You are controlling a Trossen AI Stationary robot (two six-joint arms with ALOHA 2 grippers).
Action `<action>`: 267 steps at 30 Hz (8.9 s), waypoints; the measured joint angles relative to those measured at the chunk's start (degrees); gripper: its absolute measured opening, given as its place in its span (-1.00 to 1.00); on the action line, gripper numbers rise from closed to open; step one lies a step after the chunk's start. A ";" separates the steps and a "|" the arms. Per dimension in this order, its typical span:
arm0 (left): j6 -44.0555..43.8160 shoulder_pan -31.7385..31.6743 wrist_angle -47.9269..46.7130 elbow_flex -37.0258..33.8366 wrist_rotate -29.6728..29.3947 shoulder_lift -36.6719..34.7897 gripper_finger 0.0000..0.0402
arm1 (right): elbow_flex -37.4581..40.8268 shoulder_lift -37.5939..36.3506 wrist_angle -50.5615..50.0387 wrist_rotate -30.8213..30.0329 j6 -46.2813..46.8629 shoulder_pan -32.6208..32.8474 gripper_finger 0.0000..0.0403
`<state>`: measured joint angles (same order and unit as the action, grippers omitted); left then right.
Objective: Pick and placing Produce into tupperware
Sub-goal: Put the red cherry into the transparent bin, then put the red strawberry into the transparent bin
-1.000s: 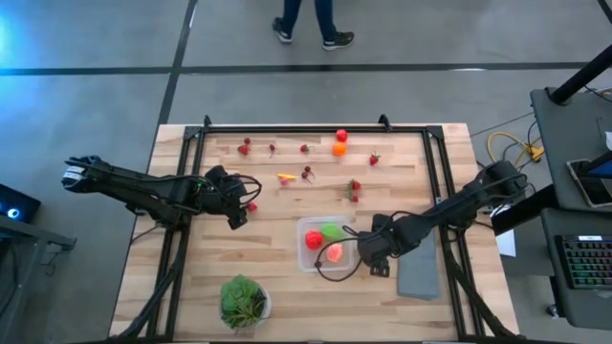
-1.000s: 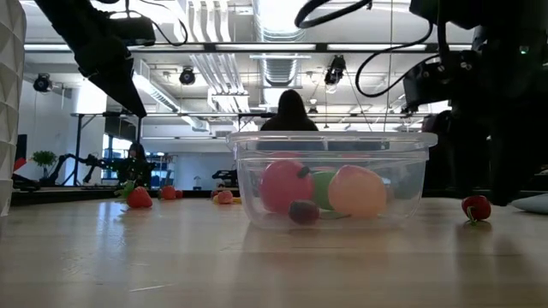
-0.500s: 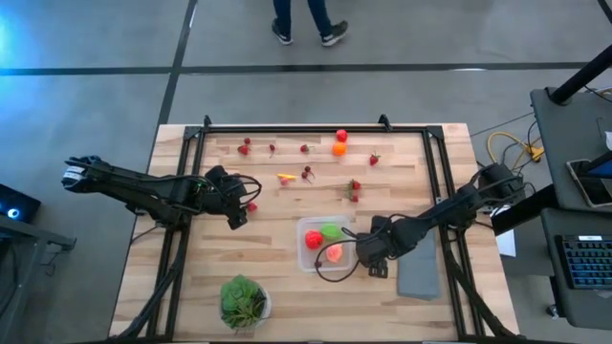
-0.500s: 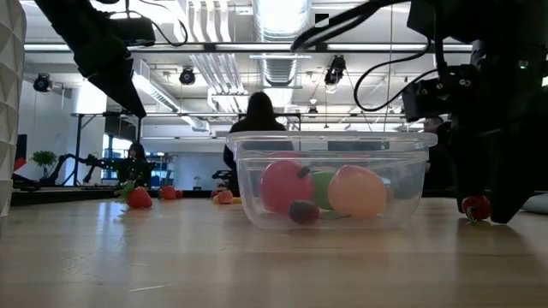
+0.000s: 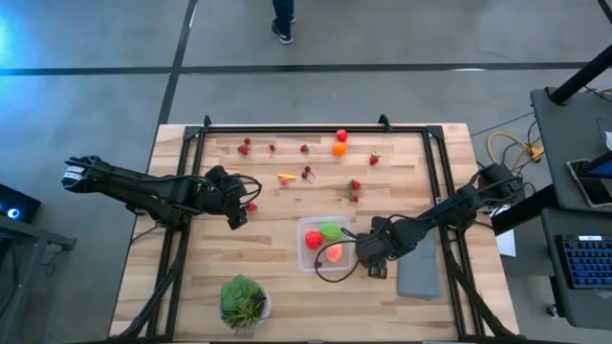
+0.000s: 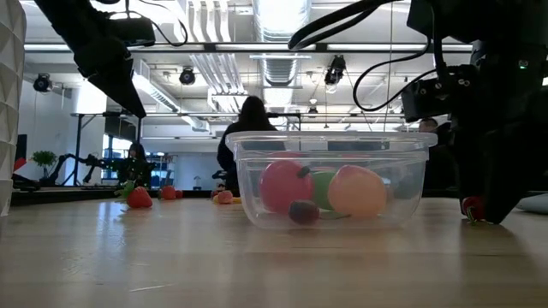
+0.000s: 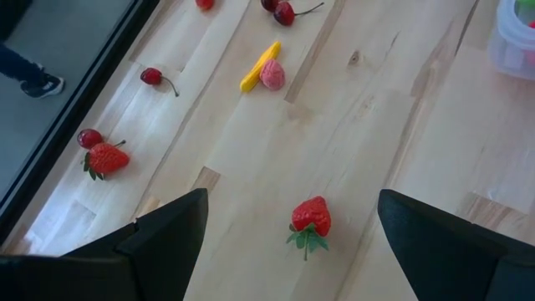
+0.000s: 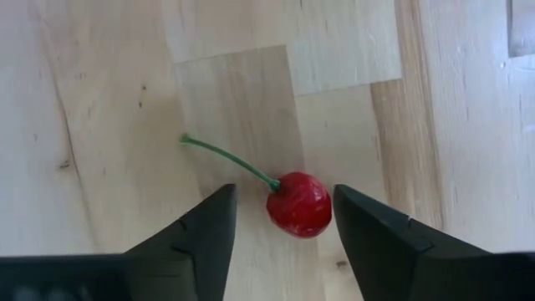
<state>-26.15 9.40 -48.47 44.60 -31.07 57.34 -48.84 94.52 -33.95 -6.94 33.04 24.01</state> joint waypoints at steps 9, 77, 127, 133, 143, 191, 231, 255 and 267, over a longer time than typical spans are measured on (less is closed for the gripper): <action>-0.07 0.01 0.00 0.00 0.00 0.00 0.66 | 0.00 0.00 -0.02 -0.15 0.02 -0.02 -0.28; 0.97 -0.03 2.33 -0.71 1.06 0.01 0.66 | -9.97 -9.03 2.13 -5.48 24.43 -13.57 0.09; 19.07 -12.56 10.18 -4.09 22.60 12.06 0.66 | -8.22 -8.85 -11.43 -4.92 6.75 -32.57 0.10; 17.86 -16.01 9.98 -4.09 26.24 13.64 0.66 | -7.26 -8.85 -13.46 -5.11 6.69 -32.62 0.10; 19.50 -20.24 10.51 -4.09 31.18 17.12 0.66 | -2.77 -8.85 -11.64 -5.56 5.70 -34.95 0.10; 23.58 -21.78 13.55 -3.91 30.64 26.14 -0.39 | 1.40 -8.85 -1.46 -4.68 2.91 -40.94 0.10; 50.08 -16.64 21.99 15.68 58.92 26.22 -0.33 | 1.40 -15.63 -13.79 2.81 60.87 -1.38 0.10; 16.87 -14.33 34.53 21.32 58.51 43.56 -0.33 | 0.63 -16.02 -15.75 -4.33 61.06 6.51 0.10; 6.38 -14.06 34.34 22.38 50.81 41.59 0.09 | 0.63 -16.00 -19.15 -6.73 56.39 6.47 0.10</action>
<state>-19.77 -4.67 -14.13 66.98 19.74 98.94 -48.21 78.52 -53.10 -13.67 89.43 30.48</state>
